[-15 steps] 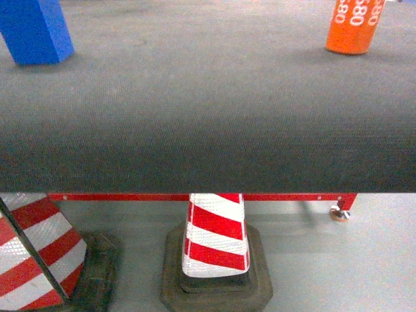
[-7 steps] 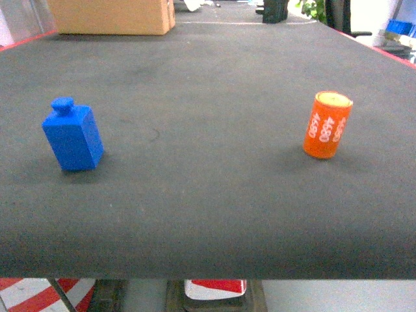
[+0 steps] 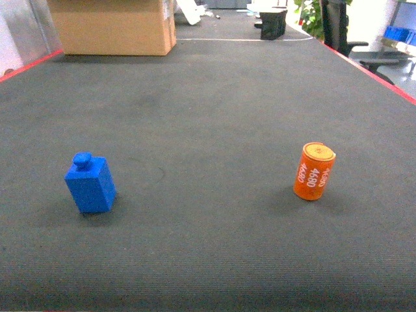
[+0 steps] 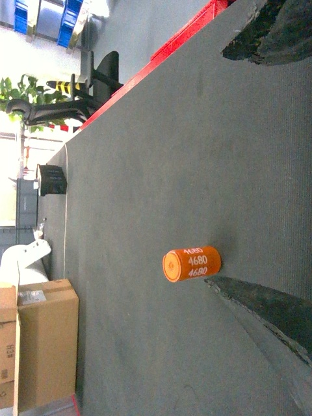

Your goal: Sort blue parts and orange caps into right shelf containers

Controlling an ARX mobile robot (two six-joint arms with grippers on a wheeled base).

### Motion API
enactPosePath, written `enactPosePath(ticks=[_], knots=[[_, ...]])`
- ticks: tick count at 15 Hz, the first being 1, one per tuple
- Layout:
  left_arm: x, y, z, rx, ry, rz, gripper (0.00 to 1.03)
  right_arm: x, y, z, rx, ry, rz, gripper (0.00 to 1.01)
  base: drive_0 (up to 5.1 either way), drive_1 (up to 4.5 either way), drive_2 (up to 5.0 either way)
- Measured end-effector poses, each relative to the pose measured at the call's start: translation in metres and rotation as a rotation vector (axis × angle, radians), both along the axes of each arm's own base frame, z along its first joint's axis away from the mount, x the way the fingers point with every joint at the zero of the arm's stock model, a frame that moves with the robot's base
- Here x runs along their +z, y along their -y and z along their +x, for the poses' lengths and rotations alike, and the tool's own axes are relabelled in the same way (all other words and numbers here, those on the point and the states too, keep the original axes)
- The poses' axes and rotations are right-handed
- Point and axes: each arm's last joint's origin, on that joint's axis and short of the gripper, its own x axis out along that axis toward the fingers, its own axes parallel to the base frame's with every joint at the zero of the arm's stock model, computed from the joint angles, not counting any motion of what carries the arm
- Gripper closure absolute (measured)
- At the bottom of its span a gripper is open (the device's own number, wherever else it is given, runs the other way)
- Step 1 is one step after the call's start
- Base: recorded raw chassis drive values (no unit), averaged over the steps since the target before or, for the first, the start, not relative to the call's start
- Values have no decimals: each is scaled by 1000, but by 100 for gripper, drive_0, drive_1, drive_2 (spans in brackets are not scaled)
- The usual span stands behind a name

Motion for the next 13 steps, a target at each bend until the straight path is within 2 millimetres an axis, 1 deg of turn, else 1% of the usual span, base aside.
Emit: enactPosePath(ticks=[13], knots=[[0, 0, 0, -1, -2, 0, 5, 0, 0, 0, 0, -3, 0, 3, 0, 0, 0]])
